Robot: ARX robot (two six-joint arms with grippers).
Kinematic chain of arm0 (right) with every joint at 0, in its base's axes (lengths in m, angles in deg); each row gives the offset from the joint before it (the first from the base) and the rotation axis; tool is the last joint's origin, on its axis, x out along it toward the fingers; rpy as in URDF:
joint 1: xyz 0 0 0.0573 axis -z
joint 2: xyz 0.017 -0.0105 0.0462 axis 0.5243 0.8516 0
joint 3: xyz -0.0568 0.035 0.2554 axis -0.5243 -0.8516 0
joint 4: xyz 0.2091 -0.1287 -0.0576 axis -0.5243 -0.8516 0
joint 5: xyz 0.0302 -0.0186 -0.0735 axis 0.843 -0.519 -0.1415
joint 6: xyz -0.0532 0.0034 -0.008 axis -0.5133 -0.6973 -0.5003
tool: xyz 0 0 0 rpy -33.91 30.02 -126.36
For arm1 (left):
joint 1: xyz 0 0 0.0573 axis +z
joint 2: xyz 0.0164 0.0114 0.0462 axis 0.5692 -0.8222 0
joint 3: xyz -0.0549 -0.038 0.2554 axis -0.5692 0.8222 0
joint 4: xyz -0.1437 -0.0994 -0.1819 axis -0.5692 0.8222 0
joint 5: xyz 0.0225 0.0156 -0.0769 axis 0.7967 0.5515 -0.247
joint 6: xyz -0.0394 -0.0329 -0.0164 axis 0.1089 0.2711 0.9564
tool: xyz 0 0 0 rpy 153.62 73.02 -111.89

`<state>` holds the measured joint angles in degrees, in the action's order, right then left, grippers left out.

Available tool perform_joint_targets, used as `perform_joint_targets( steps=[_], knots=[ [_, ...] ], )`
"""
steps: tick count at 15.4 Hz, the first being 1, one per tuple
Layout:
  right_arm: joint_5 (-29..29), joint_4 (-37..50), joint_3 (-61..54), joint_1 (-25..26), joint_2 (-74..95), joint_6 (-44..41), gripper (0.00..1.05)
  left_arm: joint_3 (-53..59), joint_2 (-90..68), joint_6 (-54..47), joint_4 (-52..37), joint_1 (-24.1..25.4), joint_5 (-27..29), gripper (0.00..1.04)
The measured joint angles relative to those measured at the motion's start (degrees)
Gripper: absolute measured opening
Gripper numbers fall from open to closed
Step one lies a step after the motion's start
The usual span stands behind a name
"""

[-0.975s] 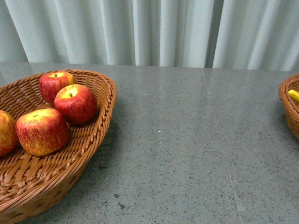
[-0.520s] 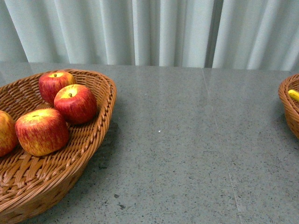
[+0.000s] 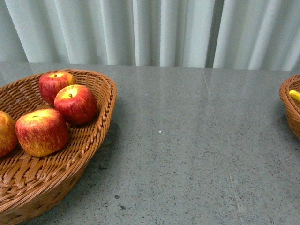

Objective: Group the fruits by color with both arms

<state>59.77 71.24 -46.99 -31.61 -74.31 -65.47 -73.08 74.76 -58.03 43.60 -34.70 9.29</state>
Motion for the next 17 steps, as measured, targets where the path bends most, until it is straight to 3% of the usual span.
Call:
perform_joint_targets(
  steps=[7, 8, 17],
  knots=[
    [-0.1, -0.3, -0.6, 0.0, -0.8, 0.0, 0.02, 0.0, 0.0, 0.0, 0.0, 0.0, 0.0, 0.98],
    [-0.1, -0.3, -0.6, 0.0, -0.8, 0.0, 0.07, 0.0, 0.0, 0.0, 0.0, 0.0, 0.0, 0.98],
    [-0.1, -0.3, -0.6, 0.0, -0.8, 0.0, 0.97, 0.0, 0.0, 0.0, 0.0, 0.0, 0.0, 0.98]
  ],
)
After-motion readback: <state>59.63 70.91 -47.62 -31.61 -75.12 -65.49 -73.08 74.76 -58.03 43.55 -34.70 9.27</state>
